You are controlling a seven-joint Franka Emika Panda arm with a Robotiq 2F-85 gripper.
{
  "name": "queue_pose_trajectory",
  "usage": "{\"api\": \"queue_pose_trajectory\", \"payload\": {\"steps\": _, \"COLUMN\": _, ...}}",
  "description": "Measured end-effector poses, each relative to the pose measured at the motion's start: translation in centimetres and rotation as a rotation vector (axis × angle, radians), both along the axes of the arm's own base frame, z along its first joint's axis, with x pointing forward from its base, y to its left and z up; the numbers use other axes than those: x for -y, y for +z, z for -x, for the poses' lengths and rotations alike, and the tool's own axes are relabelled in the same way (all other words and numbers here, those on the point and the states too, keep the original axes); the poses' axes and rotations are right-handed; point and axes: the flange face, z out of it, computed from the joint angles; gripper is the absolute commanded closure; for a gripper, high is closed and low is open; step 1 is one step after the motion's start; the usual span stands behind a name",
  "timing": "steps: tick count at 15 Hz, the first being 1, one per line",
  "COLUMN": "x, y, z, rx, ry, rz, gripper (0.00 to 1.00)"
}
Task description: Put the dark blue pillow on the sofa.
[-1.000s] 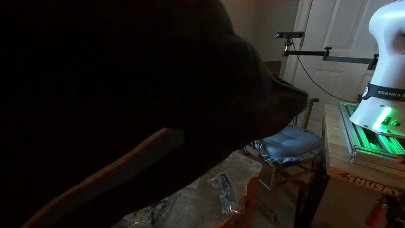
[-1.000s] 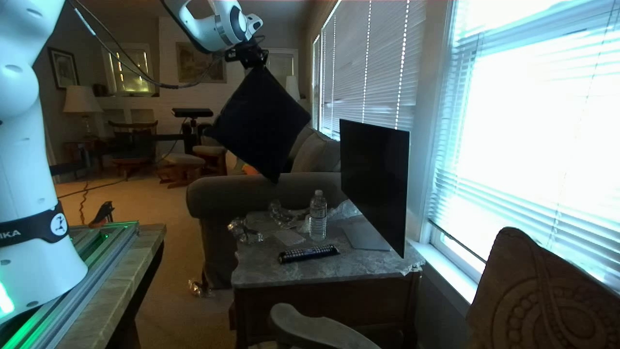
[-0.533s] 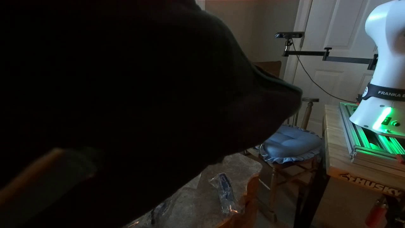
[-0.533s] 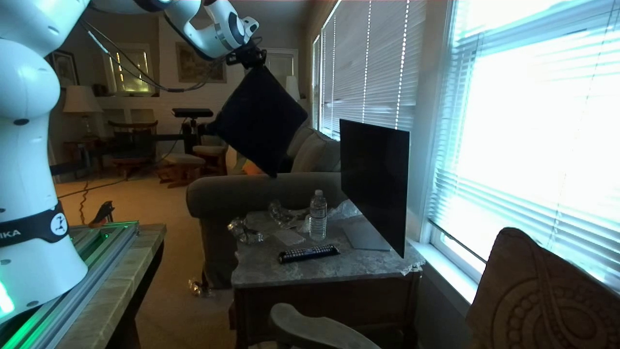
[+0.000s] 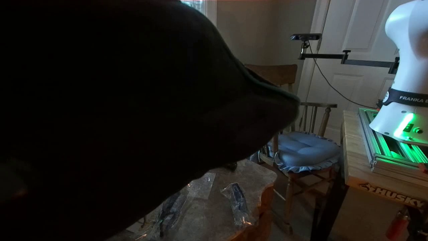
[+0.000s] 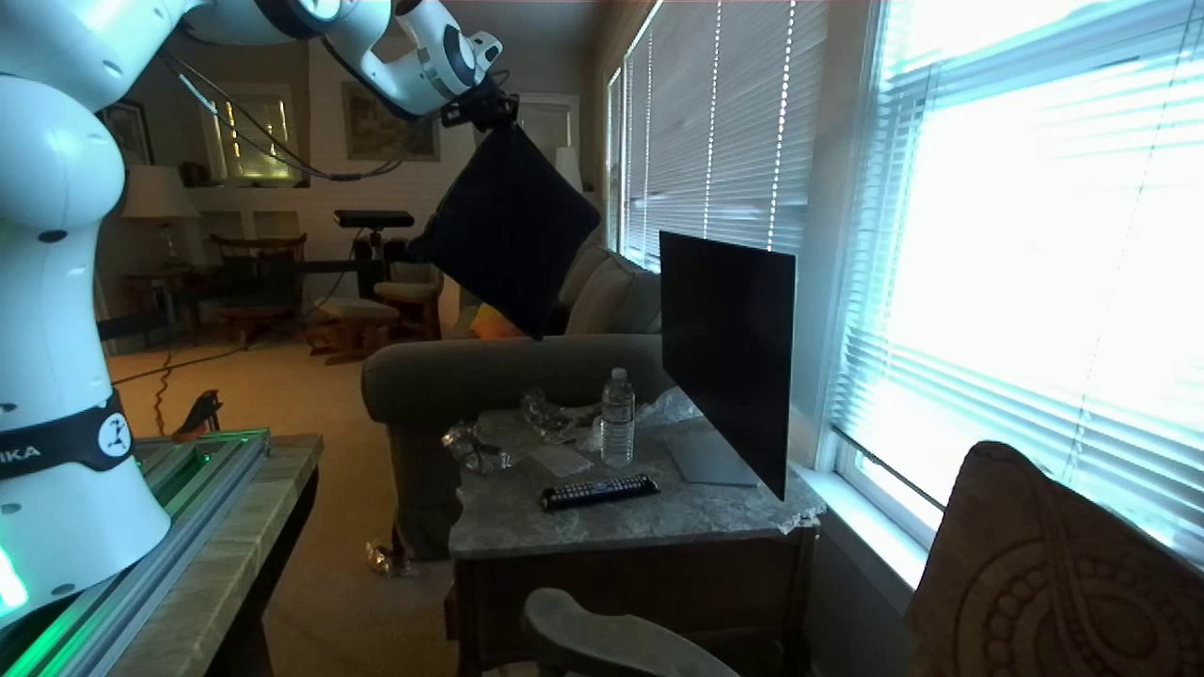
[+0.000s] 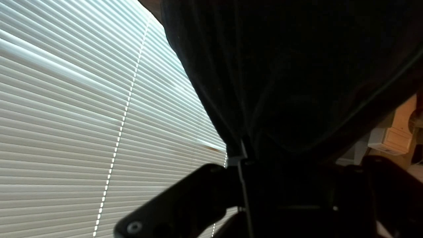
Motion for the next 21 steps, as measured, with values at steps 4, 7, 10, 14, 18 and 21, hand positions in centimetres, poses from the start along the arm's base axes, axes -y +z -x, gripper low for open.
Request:
{"api": "queue_pose_trajectory", "payload": {"steps": 4, "x": -0.1, "y": -1.7, "z": -0.4, "rx": -0.017, "ry": -0.012, "rz": 0.037, "gripper": 0.98}}
{"api": "queue_pose_trajectory", "payload": {"steps": 7, "x": -0.4, "y": -3.7, "z": -1.3, "rx": -0.009, "ry": -0.040, "rz": 0.069, "gripper": 0.98}}
{"api": "queue_pose_trajectory", "payload": {"steps": 10, "x": -1.0, "y": -4.1, "z": -2.2, "rx": 0.040, "ry": -0.113, "rz": 0.050, "gripper": 0.98}}
{"api": "queue_pose_trajectory", "payload": {"steps": 14, "x": -2.5, "y": -3.8, "z": -2.0, "rx": 0.109, "ry": -0.235, "rz": 0.009, "gripper": 0.98}}
{"api": "queue_pose_trajectory", "payload": {"steps": 18, "x": -4.1, "y": -4.7, "z": -1.1, "rx": 0.165, "ry": -0.328, "rz": -0.011, "gripper": 0.98}}
{"api": "queue_pose_trajectory", "payload": {"steps": 21, "x": -4.4, "y": -5.9, "z": -1.4, "rx": 0.191, "ry": -0.395, "rz": -0.002, "gripper": 0.98}}
